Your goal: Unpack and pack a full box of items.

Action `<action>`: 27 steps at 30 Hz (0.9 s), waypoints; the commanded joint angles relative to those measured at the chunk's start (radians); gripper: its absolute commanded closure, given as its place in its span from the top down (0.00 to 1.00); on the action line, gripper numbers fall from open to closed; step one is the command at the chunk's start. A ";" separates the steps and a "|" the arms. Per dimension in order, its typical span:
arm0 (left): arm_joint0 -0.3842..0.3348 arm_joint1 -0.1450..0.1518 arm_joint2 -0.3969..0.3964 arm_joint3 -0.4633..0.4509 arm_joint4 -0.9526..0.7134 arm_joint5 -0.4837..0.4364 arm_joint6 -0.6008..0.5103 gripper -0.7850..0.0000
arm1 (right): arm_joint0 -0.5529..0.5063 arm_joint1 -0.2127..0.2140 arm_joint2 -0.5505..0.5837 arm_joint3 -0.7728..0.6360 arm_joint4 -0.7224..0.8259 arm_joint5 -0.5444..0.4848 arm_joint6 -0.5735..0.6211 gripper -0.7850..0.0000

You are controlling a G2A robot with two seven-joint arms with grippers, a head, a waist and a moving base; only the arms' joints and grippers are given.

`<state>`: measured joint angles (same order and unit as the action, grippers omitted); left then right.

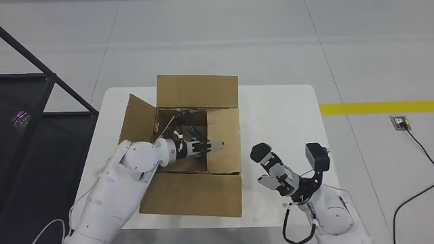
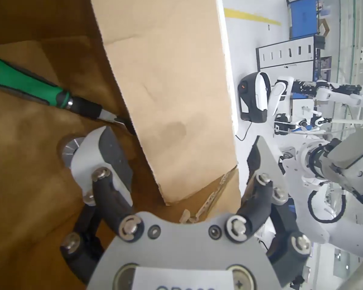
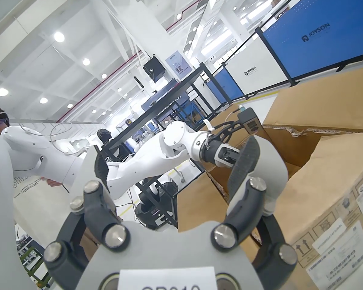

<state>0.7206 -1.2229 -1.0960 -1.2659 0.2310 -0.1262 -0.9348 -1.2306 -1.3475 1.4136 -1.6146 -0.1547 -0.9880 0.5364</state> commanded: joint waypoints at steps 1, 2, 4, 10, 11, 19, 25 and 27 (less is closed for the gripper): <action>-0.020 -0.007 0.020 0.053 -0.023 -0.035 0.007 1.00 | -0.003 0.003 -0.001 -0.002 -0.002 -0.001 -0.005 1.00; -0.027 -0.010 0.026 0.076 -0.039 -0.054 0.013 1.00 | -0.004 0.005 -0.001 -0.002 -0.001 -0.001 -0.009 1.00; -0.040 -0.017 0.038 0.119 -0.066 -0.081 0.022 1.00 | -0.005 0.007 -0.004 -0.002 -0.003 0.001 -0.013 1.00; -0.063 -0.033 0.060 0.196 -0.172 -0.175 0.025 1.00 | 0.001 0.016 -0.008 -0.006 -0.003 0.011 -0.025 1.00; -0.062 -0.034 0.059 0.197 -0.188 -0.193 0.021 1.00 | 0.001 0.017 -0.009 -0.011 -0.003 0.012 -0.027 1.00; -0.035 -0.022 0.024 0.156 -0.212 -0.257 0.018 1.00 | -0.014 0.028 -0.003 -0.062 -0.023 0.021 -0.052 1.00; 0.015 -0.007 -0.021 0.056 -0.253 -0.285 0.009 1.00 | -0.018 0.034 -0.010 -0.079 -0.037 0.020 -0.077 1.00; 0.033 -0.002 -0.037 0.015 -0.267 -0.290 0.011 1.00 | -0.021 0.035 -0.005 -0.085 -0.042 0.013 -0.096 1.00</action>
<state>0.7434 -1.2271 -1.1246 -1.2278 -0.0297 -0.4142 -0.9260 -1.2497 -1.3128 1.4052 -1.6969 -0.1947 -0.9701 0.4510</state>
